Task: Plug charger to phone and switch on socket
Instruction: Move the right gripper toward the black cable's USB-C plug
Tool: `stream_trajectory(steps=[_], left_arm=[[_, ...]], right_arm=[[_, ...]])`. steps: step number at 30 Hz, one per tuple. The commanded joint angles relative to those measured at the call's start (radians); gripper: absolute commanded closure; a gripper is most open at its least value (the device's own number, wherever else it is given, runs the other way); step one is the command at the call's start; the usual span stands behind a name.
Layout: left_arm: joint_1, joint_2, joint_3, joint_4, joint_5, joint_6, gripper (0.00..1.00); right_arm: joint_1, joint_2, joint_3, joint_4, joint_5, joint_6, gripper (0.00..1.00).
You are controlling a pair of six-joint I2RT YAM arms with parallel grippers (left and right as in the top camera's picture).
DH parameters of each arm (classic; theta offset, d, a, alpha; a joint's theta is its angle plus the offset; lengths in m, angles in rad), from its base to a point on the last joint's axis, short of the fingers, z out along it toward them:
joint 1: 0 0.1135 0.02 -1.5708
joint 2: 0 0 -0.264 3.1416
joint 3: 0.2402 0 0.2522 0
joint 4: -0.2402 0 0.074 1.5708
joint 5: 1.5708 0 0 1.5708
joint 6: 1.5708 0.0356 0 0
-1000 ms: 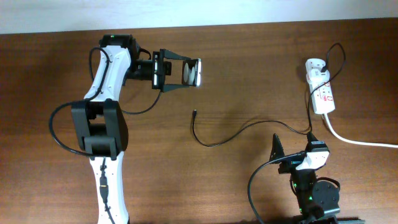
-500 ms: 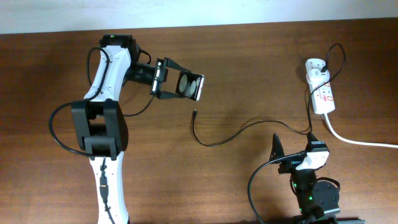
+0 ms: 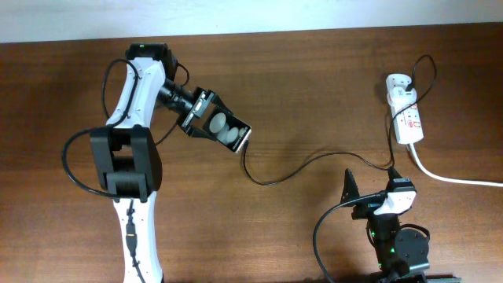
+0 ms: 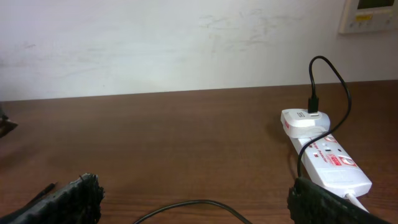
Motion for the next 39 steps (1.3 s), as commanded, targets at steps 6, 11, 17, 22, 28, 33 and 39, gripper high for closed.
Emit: stream_trajectory(steps=[6,11,17,22,28,33,39], left_arm=[[-0.001,-0.005,0.003,0.020,-0.217,0.012,0.99],[-0.001,-0.005,0.003,0.050,-0.240,0.012,0.99],[-0.001,-0.005,0.003,0.059,-0.240,0.012,0.98],[-0.001,-0.005,0.003,0.058,-0.239,0.011,0.99],[-0.001,-0.005,0.003,0.058,-0.239,0.011,0.99],[-0.001,-0.005,0.003,0.051,-0.183,0.011,0.99],[-0.001,-0.005,0.003,0.055,-0.183,0.011,0.98]], right_arm=[[-0.008,-0.008,-0.007,-0.013,-0.087,0.000,0.01],[-0.008,-0.003,-0.002,-0.005,-0.257,0.166,0.01],[-0.008,0.048,0.054,-0.008,-0.398,0.226,0.01],[-0.008,0.280,0.208,-0.012,-0.468,0.272,0.01],[-0.008,0.636,0.489,-0.012,-0.618,0.304,0.01],[-0.008,0.866,0.665,-0.081,-0.653,0.506,0.01],[-0.008,1.119,0.872,-0.206,-0.842,0.497,0.01]])
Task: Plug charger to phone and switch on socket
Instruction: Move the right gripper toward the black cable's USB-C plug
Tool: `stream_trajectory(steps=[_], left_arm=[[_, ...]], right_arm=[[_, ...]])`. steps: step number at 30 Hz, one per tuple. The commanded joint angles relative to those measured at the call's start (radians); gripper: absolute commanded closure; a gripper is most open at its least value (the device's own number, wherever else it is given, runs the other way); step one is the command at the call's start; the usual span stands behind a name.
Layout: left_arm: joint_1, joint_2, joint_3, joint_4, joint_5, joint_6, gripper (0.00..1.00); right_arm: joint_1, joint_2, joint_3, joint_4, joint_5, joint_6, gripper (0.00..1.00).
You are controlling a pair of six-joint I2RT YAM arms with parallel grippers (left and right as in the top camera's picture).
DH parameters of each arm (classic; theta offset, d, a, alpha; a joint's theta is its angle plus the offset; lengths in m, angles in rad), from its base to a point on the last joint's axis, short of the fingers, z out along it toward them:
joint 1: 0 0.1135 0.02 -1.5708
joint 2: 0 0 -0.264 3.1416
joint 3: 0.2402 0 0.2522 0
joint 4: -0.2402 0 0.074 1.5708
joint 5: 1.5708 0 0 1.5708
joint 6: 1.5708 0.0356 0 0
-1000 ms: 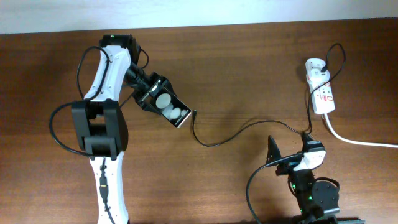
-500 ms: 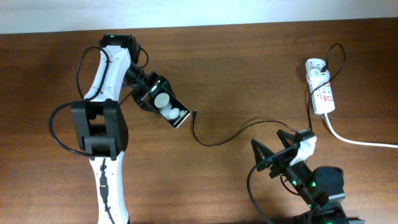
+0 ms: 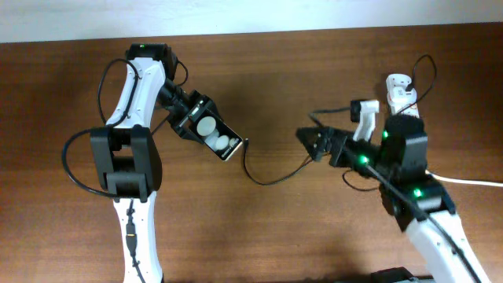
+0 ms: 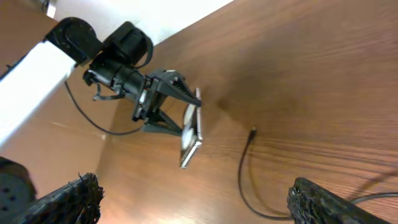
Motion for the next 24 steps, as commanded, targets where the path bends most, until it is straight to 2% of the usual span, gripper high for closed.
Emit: stream_trajectory(steps=[1,8,11,14,16,21,24], left_arm=[[-0.001,-0.005,0.003,-0.003,0.035,0.011,0.98],[-0.001,-0.005,0.004,0.015,0.034,0.011,0.98],[-0.001,-0.005,0.003,0.019,0.034,0.011,0.95],[-0.001,-0.005,0.003,0.019,0.034,0.011,0.94],[-0.001,-0.005,0.003,0.019,0.031,0.011,0.94],[-0.001,-0.005,0.004,0.027,0.031,0.011,0.95],[-0.001,-0.005,0.003,0.039,0.031,0.011,0.95]], right_arm=[[-0.006,0.088,0.081,0.001,-0.116,0.002,0.01],[-0.005,0.115,0.082,0.031,-0.120,0.003,0.01],[0.024,0.124,0.081,0.031,-0.035,0.014,0.01],[0.112,0.175,0.081,0.061,0.083,0.055,0.01],[0.156,0.225,0.081,0.106,0.129,0.122,0.01],[0.204,0.365,0.081,0.265,0.142,0.256,0.10],[0.232,0.416,0.082,0.318,0.172,0.280,0.14]])
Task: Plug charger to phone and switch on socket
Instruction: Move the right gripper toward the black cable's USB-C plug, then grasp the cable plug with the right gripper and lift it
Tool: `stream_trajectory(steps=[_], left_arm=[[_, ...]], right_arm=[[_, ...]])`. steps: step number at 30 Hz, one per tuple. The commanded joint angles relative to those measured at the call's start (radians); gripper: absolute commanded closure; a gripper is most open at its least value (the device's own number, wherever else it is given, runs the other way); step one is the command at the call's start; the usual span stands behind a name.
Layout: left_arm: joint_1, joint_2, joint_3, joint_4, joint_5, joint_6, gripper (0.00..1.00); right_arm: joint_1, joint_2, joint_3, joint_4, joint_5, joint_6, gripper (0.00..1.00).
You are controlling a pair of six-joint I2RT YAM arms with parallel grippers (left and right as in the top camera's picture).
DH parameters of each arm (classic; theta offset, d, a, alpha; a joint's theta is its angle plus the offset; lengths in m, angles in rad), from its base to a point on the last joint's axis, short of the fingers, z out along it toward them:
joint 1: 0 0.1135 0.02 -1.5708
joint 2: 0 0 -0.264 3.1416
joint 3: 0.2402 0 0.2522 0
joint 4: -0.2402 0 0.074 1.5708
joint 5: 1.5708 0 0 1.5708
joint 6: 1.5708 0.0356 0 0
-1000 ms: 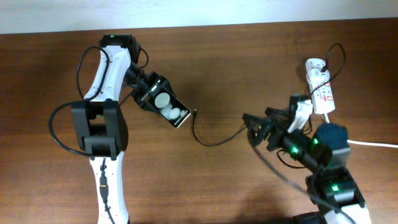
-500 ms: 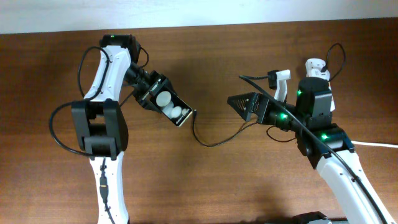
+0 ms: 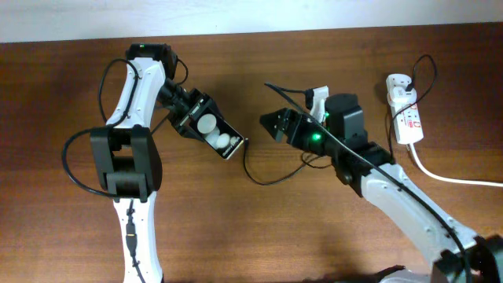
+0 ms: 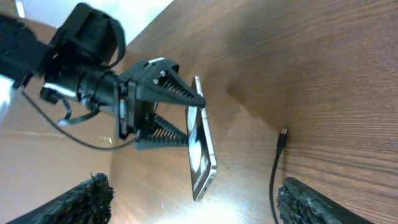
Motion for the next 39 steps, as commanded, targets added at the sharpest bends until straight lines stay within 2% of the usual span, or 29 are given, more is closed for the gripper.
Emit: stream_trajectory(steps=[1,7,10,18,25,39], left_arm=[[-0.001,-0.005,0.003,0.006,0.026,0.011,0.95],[-0.001,-0.005,0.003,0.010,0.027,0.011,0.96],[-0.001,-0.005,0.003,0.001,0.051,0.011,0.99],[-0.001,-0.005,0.003,-0.029,0.259,0.011,0.99],[-0.001,-0.005,0.004,-0.076,0.286,0.011,0.99],[-0.068,-0.005,0.004,-0.091,0.290,0.004,0.99]], right_arm=[[0.035,0.039,0.019,0.032,0.059,0.042,0.15],[0.165,0.045,0.019,0.069,0.305,0.139,0.18],[0.172,0.045,0.019,0.064,0.311,0.146,0.18],[0.232,0.072,0.019,0.053,0.365,0.143,0.19],[0.236,0.089,0.019,0.067,0.364,0.110,0.24],[0.236,0.095,0.019,0.064,0.363,0.100,0.24]])
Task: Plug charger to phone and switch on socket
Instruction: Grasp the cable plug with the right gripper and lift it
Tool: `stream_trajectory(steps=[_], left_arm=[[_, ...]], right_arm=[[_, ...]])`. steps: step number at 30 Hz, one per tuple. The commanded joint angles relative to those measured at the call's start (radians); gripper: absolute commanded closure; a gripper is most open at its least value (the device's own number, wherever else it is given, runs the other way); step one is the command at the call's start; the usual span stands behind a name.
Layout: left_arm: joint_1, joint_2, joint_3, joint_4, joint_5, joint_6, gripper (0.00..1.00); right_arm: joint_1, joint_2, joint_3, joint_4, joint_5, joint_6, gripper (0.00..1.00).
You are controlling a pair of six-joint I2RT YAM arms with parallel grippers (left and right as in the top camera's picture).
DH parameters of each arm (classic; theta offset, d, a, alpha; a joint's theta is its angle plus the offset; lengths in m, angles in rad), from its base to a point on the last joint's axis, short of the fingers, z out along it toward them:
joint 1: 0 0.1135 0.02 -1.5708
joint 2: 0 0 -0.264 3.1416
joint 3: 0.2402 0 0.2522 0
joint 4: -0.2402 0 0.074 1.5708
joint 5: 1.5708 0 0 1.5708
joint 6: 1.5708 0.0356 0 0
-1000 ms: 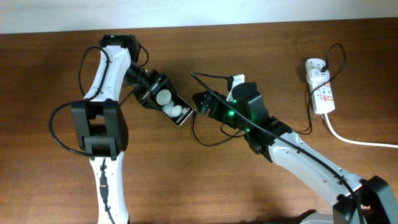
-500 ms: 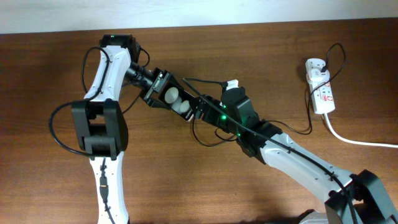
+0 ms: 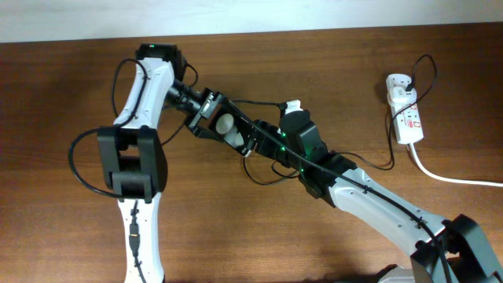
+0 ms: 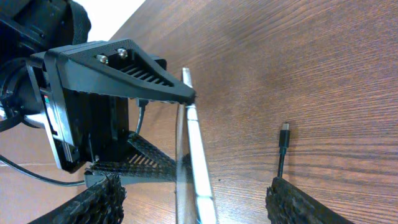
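The phone (image 3: 225, 126) is held on edge just above the table, with my left gripper (image 3: 211, 115) shut on it. In the right wrist view the phone (image 4: 194, 149) shows edge-on, clamped by the left gripper's black fingers (image 4: 118, 68). My right gripper (image 3: 253, 143) is open, its fingers either side of the phone's near end (image 4: 196, 208). The charger cable's plug (image 4: 284, 129) lies loose on the table, just right of the phone. The cable (image 3: 314, 161) runs right to the white power strip (image 3: 409, 118), where the adapter (image 3: 398, 83) is plugged in.
The strip's white mains lead (image 3: 456, 179) trails off the right edge. The left arm's black cable (image 3: 78, 157) loops at the left. The brown table (image 3: 236, 236) ends at a white wall along the back.
My right gripper has moved left from beside the phone and now has its open fingers around the phone's end. The left gripper has shifted the phone slightly right. The plug still lies on the table.
At first my right arm was folded at the front right, gripper open, while the left gripper held the phone at centre left. Then the right arm was stretched out near the power strip, later halfway towards the phone, and now it is at the phone.
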Motion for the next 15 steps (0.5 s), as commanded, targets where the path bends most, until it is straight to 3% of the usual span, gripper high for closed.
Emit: stream_trajectory(steps=[1,10,15], left_arm=[[-0.025,-0.005,0.003,-0.005,0.045,0.003,0.99],[-0.037,-0.005,0.004,-0.005,0.045,-0.008,0.98],[-0.037,-0.005,0.003,-0.005,0.044,-0.008,0.98]], right_arm=[[0.007,0.022,0.017,-0.004,0.012,-0.017,0.24],[0.027,0.071,0.017,0.007,0.017,-0.017,0.25],[0.027,0.072,0.017,0.014,0.024,-0.017,0.41]])
